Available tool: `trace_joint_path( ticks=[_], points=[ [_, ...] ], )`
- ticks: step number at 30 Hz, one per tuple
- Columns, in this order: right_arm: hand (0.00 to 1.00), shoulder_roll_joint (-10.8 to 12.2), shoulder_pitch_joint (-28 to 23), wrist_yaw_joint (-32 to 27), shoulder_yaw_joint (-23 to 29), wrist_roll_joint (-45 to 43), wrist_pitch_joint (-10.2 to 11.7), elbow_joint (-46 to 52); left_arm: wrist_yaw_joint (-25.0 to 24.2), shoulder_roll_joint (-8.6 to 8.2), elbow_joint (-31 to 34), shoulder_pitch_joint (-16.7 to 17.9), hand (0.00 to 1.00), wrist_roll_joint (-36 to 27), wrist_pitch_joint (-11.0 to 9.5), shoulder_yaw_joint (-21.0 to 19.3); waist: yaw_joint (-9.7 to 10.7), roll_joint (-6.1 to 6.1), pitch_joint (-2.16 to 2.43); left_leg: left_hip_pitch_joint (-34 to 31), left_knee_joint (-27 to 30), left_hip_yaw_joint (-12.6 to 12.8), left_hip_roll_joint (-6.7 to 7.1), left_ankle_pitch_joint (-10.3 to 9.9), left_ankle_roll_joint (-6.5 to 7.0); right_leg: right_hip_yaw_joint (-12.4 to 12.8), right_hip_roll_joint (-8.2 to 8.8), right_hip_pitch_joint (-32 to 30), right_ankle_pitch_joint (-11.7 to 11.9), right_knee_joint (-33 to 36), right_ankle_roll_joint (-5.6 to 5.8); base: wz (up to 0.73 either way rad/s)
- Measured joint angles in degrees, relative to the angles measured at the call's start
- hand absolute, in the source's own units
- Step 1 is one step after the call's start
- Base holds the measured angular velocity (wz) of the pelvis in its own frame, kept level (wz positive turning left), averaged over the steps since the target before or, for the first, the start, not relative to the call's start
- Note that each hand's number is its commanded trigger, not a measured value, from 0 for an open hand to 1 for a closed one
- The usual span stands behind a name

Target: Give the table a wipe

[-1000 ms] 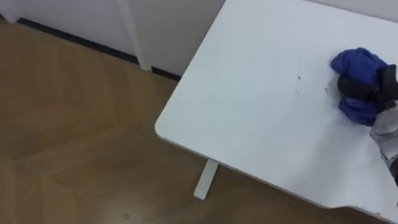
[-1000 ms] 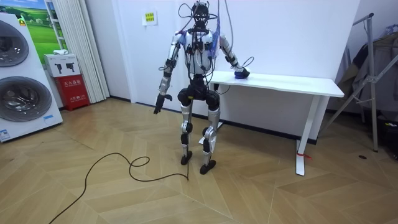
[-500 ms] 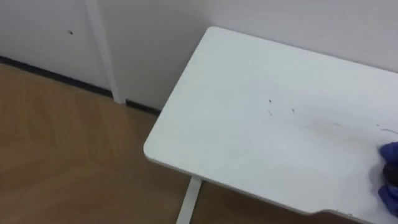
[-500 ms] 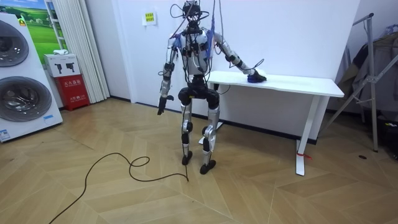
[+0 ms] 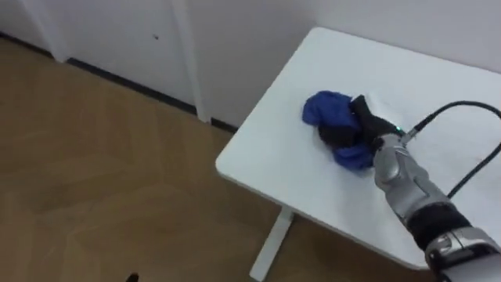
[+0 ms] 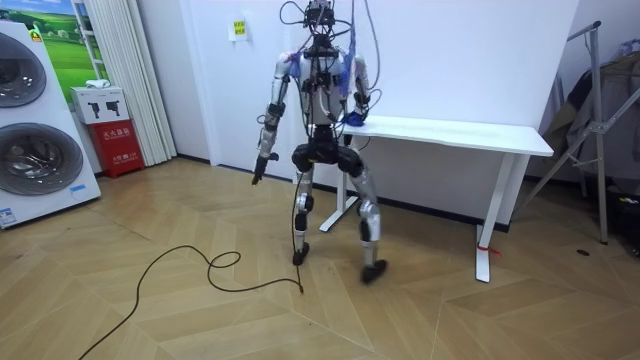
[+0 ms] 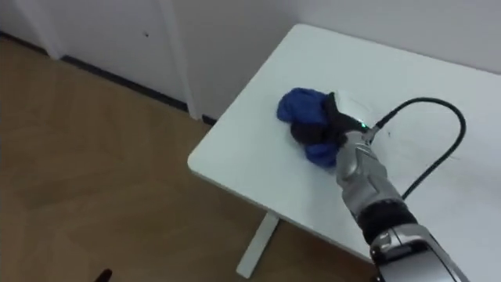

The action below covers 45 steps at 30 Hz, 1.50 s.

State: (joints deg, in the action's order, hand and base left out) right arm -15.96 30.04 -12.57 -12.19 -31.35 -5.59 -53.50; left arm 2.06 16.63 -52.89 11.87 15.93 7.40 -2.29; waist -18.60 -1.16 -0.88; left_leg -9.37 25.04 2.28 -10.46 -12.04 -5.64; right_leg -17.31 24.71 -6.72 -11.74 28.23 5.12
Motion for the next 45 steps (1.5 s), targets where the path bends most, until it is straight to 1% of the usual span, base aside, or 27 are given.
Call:
trace_joint_path(
  ticks=[1, 3, 4, 5, 6, 8, 9, 10, 11, 12, 13, 14, 15, 16, 17, 18, 20, 22, 25, 28, 30, 33, 36, 40, 41, 43, 45],
  points=[
    [1.00, -0.36, -0.11, 0.05, 0.97, -0.26, 0.21, -0.40, 0.00, 0.51, 0.00, -0.03, 0.00, 0.06, -0.03, -0.56, 0.07, -0.32, 0.20, -0.23, 0.02, -0.91, -1.30, 0.07, -1.25, -0.33, -0.39, 0.63, 1.82, -2.55, 0.07, 0.41],
    [1.00, -3.19, -2.32, 0.33, 3.28, 0.01, 1.42, -0.75, -0.01, 2.85, 0.05, 0.19, 0.00, -0.11, 0.05, -2.23, 1.47, -1.53, 0.92, -0.20, -0.34, -3.52, -6.35, 0.46, -5.96, -3.37, -3.03, 2.62, 7.37, -7.16, 0.93, 0.24],
    [1.00, -4.03, -3.20, 0.34, 3.50, 0.01, 1.55, -0.98, 0.07, 3.50, -0.07, 0.26, 0.00, -0.36, 0.05, -2.35, 1.48, -1.72, 1.01, 0.39, -0.67, -3.74, -7.27, 0.64, -7.38, -4.11, -4.02, 2.43, 7.05, -6.26, 3.32, -0.12],
    [1.00, -5.77, -5.02, 0.33, 4.29, -0.07, 1.76, -1.57, 0.36, 3.38, -0.10, 0.71, 0.00, -0.83, 0.14, -2.95, 1.17, -0.89, 1.65, 2.43, -1.81, -3.71, -11.03, 1.38, -7.49, -4.87, -6.63, 2.00, 3.99, -2.36, 5.12, -0.38],
    [1.00, -7.42, -7.16, 0.17, 4.88, 0.49, 1.72, -1.53, 0.32, 3.24, 0.05, 1.70, 0.00, -2.16, -0.24, -3.31, 1.70, -0.56, 1.85, 4.13, -4.03, -1.89, -13.70, 4.04, -3.80, -5.05, -8.86, 1.31, 1.12, 0.44, 3.53, -0.34],
    [1.00, -9.91, -9.98, 0.22, 6.92, 0.52, 0.99, -1.59, 0.27, 2.28, 0.03, 2.90, 0.00, -2.29, -0.41, -4.47, 3.57, -1.35, 1.80, 4.97, -5.14, 1.94, -15.23, 9.74, -1.90, -5.30, -10.42, 0.99, -2.32, 2.41, 1.22, -0.01],
    [1.00, -10.75, -11.42, 0.11, 8.51, 0.41, -0.78, -1.57, 0.13, 1.52, 0.08, 3.98, 0.00, -2.26, -0.39, -4.51, 5.13, -1.61, 1.43, 4.30, -1.48, 4.33, -15.10, 9.49, -1.76, -5.75, -11.34, 2.00, -3.31, 2.33, 0.01, 0.08],
    [1.00, -10.86, -11.91, 0.07, 9.32, 0.25, -1.69, -1.54, 0.00, 1.25, 0.12, 4.68, 0.00, -2.25, -0.37, -4.50, 6.04, -1.51, 1.37, 3.44, 0.99, 4.81, -14.67, 8.51, -1.68, -5.85, -11.63, 2.58, -3.66, 2.02, -0.51, -0.09],
    [1.00, -10.97, -12.38, 0.08, 10.18, 0.07, -2.82, -1.49, -0.10, 0.59, 0.25, 6.11, 0.00, -2.05, -0.35, -4.51, 6.96, -1.06, 1.23, 2.62, 5.93, 5.30, -12.92, 4.84, -1.35, -5.90, -12.98, 3.69, -3.95, 1.15, -1.62, -0.37],
    [1.00, -10.98, -12.35, 0.33, 10.08, 0.21, -3.46, -0.98, -0.36, 0.07, 0.25, 7.09, 0.00, -2.02, -0.41, -4.30, 6.95, -0.80, 1.22, 1.65, 10.10, 5.57, -9.58, 0.82, -1.21, -5.57, -13.99, 4.01, -3.97, 0.64, -2.95, -0.54],
    [1.00, -10.82, -12.34, 0.69, 9.99, 0.22, -3.86, -0.21, -0.47, -0.18, 0.25, 7.31, 0.00, -2.02, -0.37, -4.30, 6.79, -0.74, 1.17, 0.95, 11.56, 5.70, -7.67, -0.86, -0.48, -5.22, -14.50, 3.92, -3.91, 0.35, -3.47, -0.63],
    [1.00, -10.33, -12.08, 1.18, 9.77, 0.15, -4.12, 1.32, -0.48, -0.81, 0.26, 7.60, 0.00, -2.03, -0.31, -4.30, 6.20, -0.61, 0.78, -0.22, 12.45, 6.11, -3.54, -3.03, 1.26, -3.96, -15.46, 3.77, -3.80, -0.12, -4.14, -0.85],
    [1.00, -9.06, -11.41, 1.51, 8.54, 0.03, -5.11, 3.14, -0.48, -1.78, 0.25, 7.48, 0.00, -1.92, -0.32, -4.28, 3.73, 0.16, 0.46, -0.22, 10.46, 7.16, -0.23, -4.02, 2.54, -1.44, -16.71, 3.34, -3.23, -0.84, -4.75, -0.96],
    [1.00, -8.37, -10.45, 1.54, 7.76, 0.03, -5.37, 3.71, -0.48, -2.28, 0.07, 7.51, 0.00, -1.84, -0.27, -4.29, 2.71, 0.46, 0.40, -0.29, 9.04, 7.24, 1.52, -3.97, 3.12, -0.47, -17.39, 3.20, -2.88, -1.27, -4.96, -1.11],
    [1.00, -5.94, -8.24, 1.59, 5.78, -0.39, -5.72, 4.80, -0.48, -2.60, -0.09, 7.36, 0.00, -1.95, -0.06, -4.32, 1.31, 1.52, 0.38, -0.86, 6.69, 6.85, 3.85, -3.27, 5.55, 1.34, -18.84, 2.09, -2.48, -2.08, -5.13, -0.94],
    [1.00, -2.38, -4.97, 1.78, 3.69, -0.87, -5.66, 4.95, -0.47, -2.54, -0.30, 6.92, 0.00, -2.36, 0.23, -4.36, 0.74, 0.50, 0.64, -0.54, 4.86, 6.32, 4.10, -2.79, 4.99, 2.33, -19.76, 1.04, -2.06, -3.28, -4.71, -0.71],
    [1.00, 0.81, -1.60, 2.81, 1.34, -0.89, -4.35, 6.18, -0.49, -2.86, -0.32, 4.99, 0.00, -2.86, 0.67, -4.16, 0.74, -0.21, -0.08, -0.94, 1.77, 6.52, 4.36, -1.34, 4.63, 2.23, -20.61, 0.44, -0.75, -5.60, -5.09, -0.07],
    [1.00, 1.03, -1.23, 2.79, 1.05, -0.41, -2.34, 8.34, -0.48, -3.52, 0.84, 3.86, 0.00, -3.00, 0.84, -3.81, -0.27, -0.24, -0.03, -1.18, -0.87, 5.43, 5.29, 0.00, 4.85, 1.71, -20.74, 0.78, 0.34, -8.13, -5.11, 0.41],
    [1.00, 0.78, -3.22, 0.72, 2.69, 0.28, -0.88, 8.86, 0.45, -3.66, 2.43, 4.74, 0.00, -3.54, 1.44, -3.85, 2.55, -0.47, 0.11, 0.01, -5.07, 1.93, 8.02, 2.26, 5.35, -2.84, -18.87, 3.48, 0.22, -10.69, -4.30, 0.86],
    [1.00, -0.18, -10.46, -3.40, 10.15, 2.45, 3.49, 9.20, 1.53, -4.09, 2.87, 6.75, 0.00, -2.70, 1.98, -6.17, 6.89, -0.90, 0.27, 1.09, -6.95, -0.84, 9.74, 2.55, 5.59, -5.97, -18.05, 6.47, -0.20, -12.77, -3.54, 0.68],
    [1.00, -1.98, -16.39, -6.18, 16.41, 4.37, 5.55, 7.95, 2.29, -4.13, 3.00, 9.23, 0.00, -1.30, 1.92, -9.27, 10.11, -2.13, 1.04, 3.44, -8.38, -0.27, 10.37, 2.56, 5.66, -6.24, -17.83, 9.59, -0.12, -14.65, -2.80, 0.30],
    [1.00, -6.32, -23.44, -6.99, 22.74, 9.21, 6.36, 2.91, 2.81, -3.33, 3.06, 10.44, 0.00, -0.40, 1.19, -13.35, 11.99, -3.98, 2.03, 6.40, -9.60, 0.57, 10.72, 2.53, 5.69, -6.28, -17.85, 12.90, 0.21, -16.54, -2.31, 0.03],
    [1.00, -8.92, -29.47, -7.86, 28.71, 11.25, 6.70, 0.29, 3.05, -3.30, 4.09, 10.72, 0.00, -0.03, 0.47, -14.55, 12.94, -4.62, 2.20, 8.44, -9.96, 0.87, 10.78, 2.29, 5.75, -5.21, -17.88, 14.51, 0.24, -16.95, -2.28, -0.13],
    [1.00, -9.68, -30.10, -9.72, 29.26, 11.52, 5.66, 0.82, 3.49, -3.51, 4.91, 10.27, 0.00, -0.12, -0.51, -14.44, 13.50, -3.86, 1.79, 8.94, -10.18, 0.92, 10.21, 1.75, 5.36, -4.87, -18.37, 14.82, 0.25, -17.62, -2.26, -0.36],
    [1.00, -9.66, -29.61, -9.86, 28.63, 11.40, 4.87, 2.02, 3.70, -3.97, 4.98, 9.54, 0.00, -0.18, -0.48, -14.06, 13.48, -3.08, 1.64, 8.87, -10.14, 0.90, 9.67, 0.96, 5.20, -4.86, -18.84, 14.71, 0.24, -17.63, -2.26, -0.24],
    [1.00, -9.09, -26.73, -10.71, 26.35, 10.67, 1.62, 3.18, 3.92, -4.28, 4.91, 8.54, 0.00, -0.14, -0.36, -11.31, 12.68, -2.18, 1.29, 8.38, -10.11, 1.11, 9.22, 0.70, 5.08, -4.61, -19.12, 13.85, 0.50, -17.27, -2.67, -0.33],
    [1.00, -6.67, -22.10, -10.49, 20.30, 8.04, -3.17, 6.68, 3.91, -4.89, 3.88, 7.38, 0.00, -0.04, 0.17, -8.79, 9.34, -1.38, 1.33, 7.84, -9.83, 2.33, 8.36, 0.60, 4.60, -3.24, -19.62, 11.73, 1.10, -16.16, -3.47, -0.63]
  ],
)
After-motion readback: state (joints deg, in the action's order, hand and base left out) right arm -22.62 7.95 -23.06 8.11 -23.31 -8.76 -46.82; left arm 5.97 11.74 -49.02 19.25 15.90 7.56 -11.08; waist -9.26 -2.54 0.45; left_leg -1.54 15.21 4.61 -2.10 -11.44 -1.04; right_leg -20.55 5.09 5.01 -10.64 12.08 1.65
